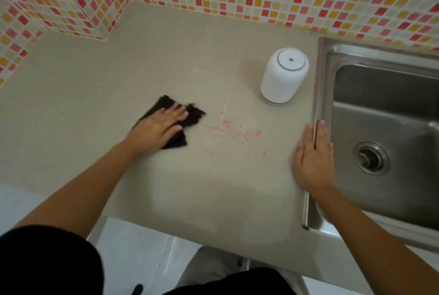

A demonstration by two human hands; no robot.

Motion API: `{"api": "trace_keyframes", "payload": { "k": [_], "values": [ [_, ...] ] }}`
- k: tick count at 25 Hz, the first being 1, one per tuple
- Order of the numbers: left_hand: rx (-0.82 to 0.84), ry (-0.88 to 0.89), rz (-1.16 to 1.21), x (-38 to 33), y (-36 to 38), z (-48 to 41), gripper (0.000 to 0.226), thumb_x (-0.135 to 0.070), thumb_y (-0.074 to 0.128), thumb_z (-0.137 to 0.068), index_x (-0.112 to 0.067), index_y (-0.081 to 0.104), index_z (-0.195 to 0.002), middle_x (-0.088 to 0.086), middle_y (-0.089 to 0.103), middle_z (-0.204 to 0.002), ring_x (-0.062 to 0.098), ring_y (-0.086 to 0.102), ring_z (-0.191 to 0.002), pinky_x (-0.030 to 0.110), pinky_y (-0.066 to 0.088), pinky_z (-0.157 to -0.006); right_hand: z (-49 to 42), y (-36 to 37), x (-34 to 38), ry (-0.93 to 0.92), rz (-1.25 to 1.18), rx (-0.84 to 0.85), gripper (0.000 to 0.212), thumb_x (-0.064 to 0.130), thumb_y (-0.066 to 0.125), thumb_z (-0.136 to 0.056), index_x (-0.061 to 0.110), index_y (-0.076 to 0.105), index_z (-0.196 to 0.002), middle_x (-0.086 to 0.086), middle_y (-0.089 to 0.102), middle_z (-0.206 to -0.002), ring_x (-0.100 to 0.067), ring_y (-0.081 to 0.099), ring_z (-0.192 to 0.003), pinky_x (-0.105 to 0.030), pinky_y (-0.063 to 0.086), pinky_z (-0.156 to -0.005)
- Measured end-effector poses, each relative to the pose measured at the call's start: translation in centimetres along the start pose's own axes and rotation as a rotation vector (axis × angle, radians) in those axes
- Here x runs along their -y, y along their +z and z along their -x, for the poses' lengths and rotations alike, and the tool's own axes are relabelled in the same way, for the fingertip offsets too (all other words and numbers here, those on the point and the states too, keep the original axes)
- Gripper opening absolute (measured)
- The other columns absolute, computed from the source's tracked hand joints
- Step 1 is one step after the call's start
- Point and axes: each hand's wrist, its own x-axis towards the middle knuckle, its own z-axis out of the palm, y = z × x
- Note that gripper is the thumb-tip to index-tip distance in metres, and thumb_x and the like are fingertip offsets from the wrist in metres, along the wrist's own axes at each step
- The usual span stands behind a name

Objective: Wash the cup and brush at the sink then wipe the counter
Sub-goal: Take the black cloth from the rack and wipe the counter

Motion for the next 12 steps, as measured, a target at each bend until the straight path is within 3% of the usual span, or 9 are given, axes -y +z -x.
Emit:
{"api": "trace_keyframes", "payload": {
  "k": [3, 4, 6, 8, 12],
  "values": [
    [-0.046, -0.306, 0.012, 0.6, 0.1, -5.0, 0.056, -0.042, 0.029, -0.096, -0.006, 0.046, -0.135, 0.014, 0.044, -0.142, 0.020, 0.032, -0.138, 0.029, 0.018, -0.112, 0.0, 0.0, -0.1, -0.002, 0.002, -0.003, 0.059, 0.027, 0.022, -0.091, 0.005, 0.025, -0.145, -0.018, 0.013, -0.155, -0.033, 0.012, -0.144, -0.045, 0.009, -0.114],
    [-0.040, -0.315, 0.020, -1.2, 0.5, -6.9, 0.056, -0.040, 0.029, -0.095, -0.004, 0.047, -0.134, 0.015, 0.044, -0.142, 0.027, 0.036, -0.136, 0.034, 0.022, -0.112, 0.0, 0.0, -0.1, -0.001, 0.007, -0.001, 0.059, 0.028, 0.022, -0.091, 0.005, 0.024, -0.145, -0.017, 0.013, -0.156, -0.032, 0.012, -0.144, -0.045, 0.009, -0.115],
    [-0.044, -0.147, -0.023, -6.1, 2.0, -8.1, 0.057, -0.041, 0.024, -0.098, -0.002, 0.052, -0.129, 0.016, 0.051, -0.136, 0.033, 0.046, -0.128, 0.040, 0.032, -0.107, 0.0, 0.0, -0.2, 0.000, 0.014, 0.006, 0.060, 0.028, 0.021, -0.091, 0.006, 0.023, -0.146, -0.016, 0.011, -0.156, -0.032, 0.010, -0.144, -0.045, 0.008, -0.115],
    [-0.044, 0.143, -0.062, -9.9, 2.6, -4.7, 0.056, -0.039, 0.021, -0.101, -0.003, 0.058, -0.124, 0.014, 0.058, -0.129, 0.032, 0.053, -0.121, 0.039, 0.033, -0.105, 0.0, 0.1, -0.2, 0.005, 0.011, 0.023, 0.060, 0.029, 0.019, -0.091, 0.007, 0.021, -0.147, -0.015, 0.009, -0.157, -0.032, 0.007, -0.144, -0.045, 0.007, -0.115],
    [0.078, 0.305, -0.043, -7.6, 0.8, 4.3, 0.048, -0.037, 0.029, -0.101, -0.006, 0.050, -0.131, 0.008, 0.050, -0.137, 0.018, 0.038, -0.133, 0.032, 0.023, -0.111, 0.2, -0.2, -0.2, -0.003, -0.007, 0.040, 0.060, 0.029, 0.018, -0.091, 0.007, 0.018, -0.147, -0.014, 0.007, -0.157, -0.030, 0.003, -0.145, -0.043, 0.004, -0.115]
  ]
}}
